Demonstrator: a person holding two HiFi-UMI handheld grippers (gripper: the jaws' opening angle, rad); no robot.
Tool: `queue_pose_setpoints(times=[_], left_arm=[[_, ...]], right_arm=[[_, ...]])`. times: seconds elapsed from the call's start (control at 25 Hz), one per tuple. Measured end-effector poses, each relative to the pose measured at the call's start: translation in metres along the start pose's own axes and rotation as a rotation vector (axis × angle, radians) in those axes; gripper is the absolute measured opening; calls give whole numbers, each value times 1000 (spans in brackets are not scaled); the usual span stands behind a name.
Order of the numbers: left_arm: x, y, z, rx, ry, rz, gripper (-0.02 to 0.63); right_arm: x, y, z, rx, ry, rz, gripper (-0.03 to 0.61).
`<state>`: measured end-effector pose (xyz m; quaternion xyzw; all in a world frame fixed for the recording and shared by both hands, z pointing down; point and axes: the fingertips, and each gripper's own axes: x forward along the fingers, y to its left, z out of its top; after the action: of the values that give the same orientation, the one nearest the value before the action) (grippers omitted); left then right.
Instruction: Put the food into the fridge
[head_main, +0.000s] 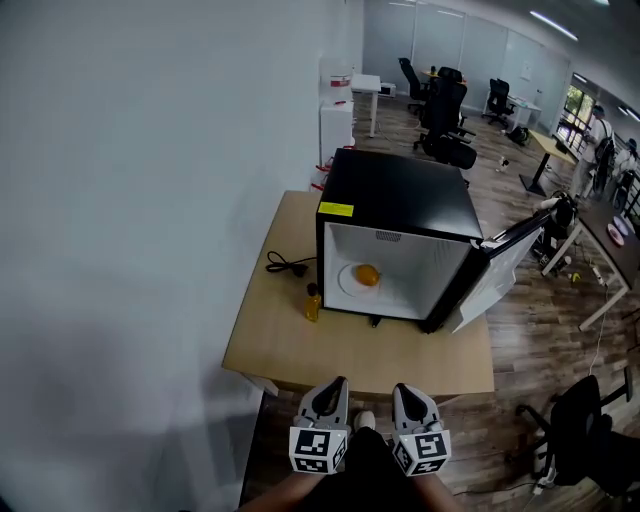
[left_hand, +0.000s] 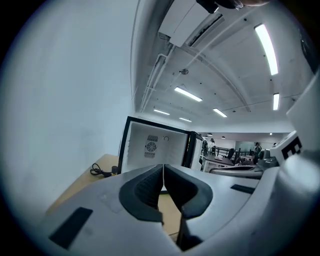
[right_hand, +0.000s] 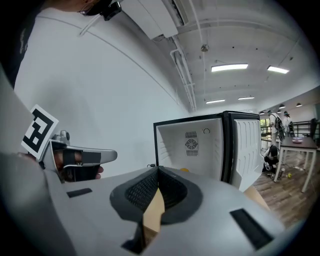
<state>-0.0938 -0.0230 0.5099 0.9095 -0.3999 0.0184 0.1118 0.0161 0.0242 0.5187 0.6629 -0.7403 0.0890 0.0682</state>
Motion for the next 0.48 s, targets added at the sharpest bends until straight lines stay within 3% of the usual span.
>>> queue_pose_setpoints(times=[0.32,0.48], left_arm=[[-25,-6,-6,30,3,-27,20],[-24,-9,-12,6,5,-37,20]], right_arm=[[-21,15,1,-36,7,-24,60],[-23,11,2,-51,9,-45,60]])
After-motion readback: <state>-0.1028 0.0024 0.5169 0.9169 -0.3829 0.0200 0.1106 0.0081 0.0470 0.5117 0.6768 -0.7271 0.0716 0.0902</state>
